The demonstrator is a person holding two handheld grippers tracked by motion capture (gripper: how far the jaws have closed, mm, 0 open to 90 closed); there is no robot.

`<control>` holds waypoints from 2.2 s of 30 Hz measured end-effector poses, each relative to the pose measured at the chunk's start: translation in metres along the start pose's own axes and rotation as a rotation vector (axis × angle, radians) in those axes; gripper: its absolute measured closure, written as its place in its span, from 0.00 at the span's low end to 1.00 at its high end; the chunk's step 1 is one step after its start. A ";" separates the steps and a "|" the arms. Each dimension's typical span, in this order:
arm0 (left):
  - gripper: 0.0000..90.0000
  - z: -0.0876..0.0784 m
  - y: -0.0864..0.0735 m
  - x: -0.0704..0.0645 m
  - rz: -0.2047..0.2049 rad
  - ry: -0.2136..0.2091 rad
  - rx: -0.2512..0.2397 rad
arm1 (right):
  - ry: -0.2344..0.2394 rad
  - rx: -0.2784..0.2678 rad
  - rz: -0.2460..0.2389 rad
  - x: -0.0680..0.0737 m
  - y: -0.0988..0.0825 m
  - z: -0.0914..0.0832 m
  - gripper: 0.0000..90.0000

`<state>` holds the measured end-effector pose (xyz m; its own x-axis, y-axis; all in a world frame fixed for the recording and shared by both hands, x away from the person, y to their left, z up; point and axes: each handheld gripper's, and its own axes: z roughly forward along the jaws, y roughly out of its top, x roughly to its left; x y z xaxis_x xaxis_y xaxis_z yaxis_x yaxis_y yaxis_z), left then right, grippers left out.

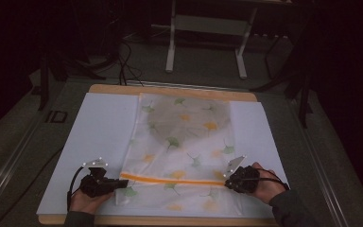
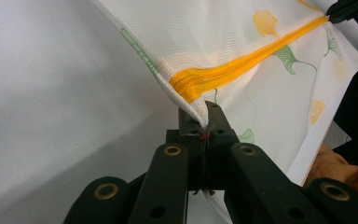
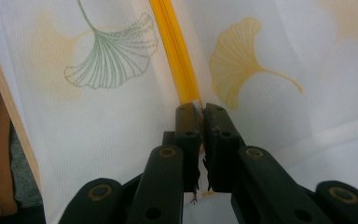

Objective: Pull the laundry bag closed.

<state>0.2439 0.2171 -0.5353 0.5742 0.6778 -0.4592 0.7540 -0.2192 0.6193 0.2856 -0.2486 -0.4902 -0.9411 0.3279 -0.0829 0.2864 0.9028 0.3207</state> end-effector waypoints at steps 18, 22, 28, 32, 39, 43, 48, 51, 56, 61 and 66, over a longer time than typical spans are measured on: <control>0.98 0.004 -0.001 -0.001 0.003 -0.021 0.022 | 0.004 -0.022 0.049 -0.005 -0.027 -0.010 0.94; 0.98 0.006 0.000 -0.006 0.036 -0.034 0.032 | -0.005 -0.026 0.065 -0.007 -0.031 -0.012 0.94; 0.91 0.005 -0.001 -0.007 0.060 -0.023 0.039 | 0.002 -0.074 0.115 -0.007 -0.039 -0.007 0.94; 0.82 -0.004 -0.002 -0.007 0.080 0.002 0.001 | 0.021 -0.130 0.187 -0.008 -0.048 -0.004 0.78; 0.78 -0.017 -0.003 -0.004 0.090 0.044 -0.073 | 0.011 -0.232 0.261 -0.012 -0.058 -0.011 0.70; 0.78 -0.023 -0.004 -0.005 0.107 0.076 -0.118 | -0.007 -0.302 0.324 -0.015 -0.065 -0.013 0.67; 0.78 -0.030 -0.005 -0.002 0.100 0.132 -0.156 | -0.041 -0.349 0.395 -0.017 -0.070 -0.010 0.66; 0.78 -0.031 -0.005 0.000 0.100 0.168 -0.157 | -0.066 -0.395 0.461 -0.020 -0.075 -0.010 0.65; 0.78 -0.030 -0.004 0.001 0.101 0.210 -0.166 | -0.100 -0.420 0.515 -0.021 -0.079 -0.004 0.63; 0.75 -0.028 -0.003 0.005 0.082 0.272 -0.193 | -0.135 -0.408 0.555 -0.023 -0.082 0.004 0.61; 0.74 -0.025 -0.001 0.012 0.066 0.356 -0.201 | -0.175 -0.427 0.594 -0.023 -0.085 0.009 0.59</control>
<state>0.2419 0.2429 -0.5258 0.4462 0.8750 -0.1875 0.6217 -0.1524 0.7683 0.2845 -0.3306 -0.5238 -0.5974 0.7978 0.0808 0.6087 0.3856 0.6934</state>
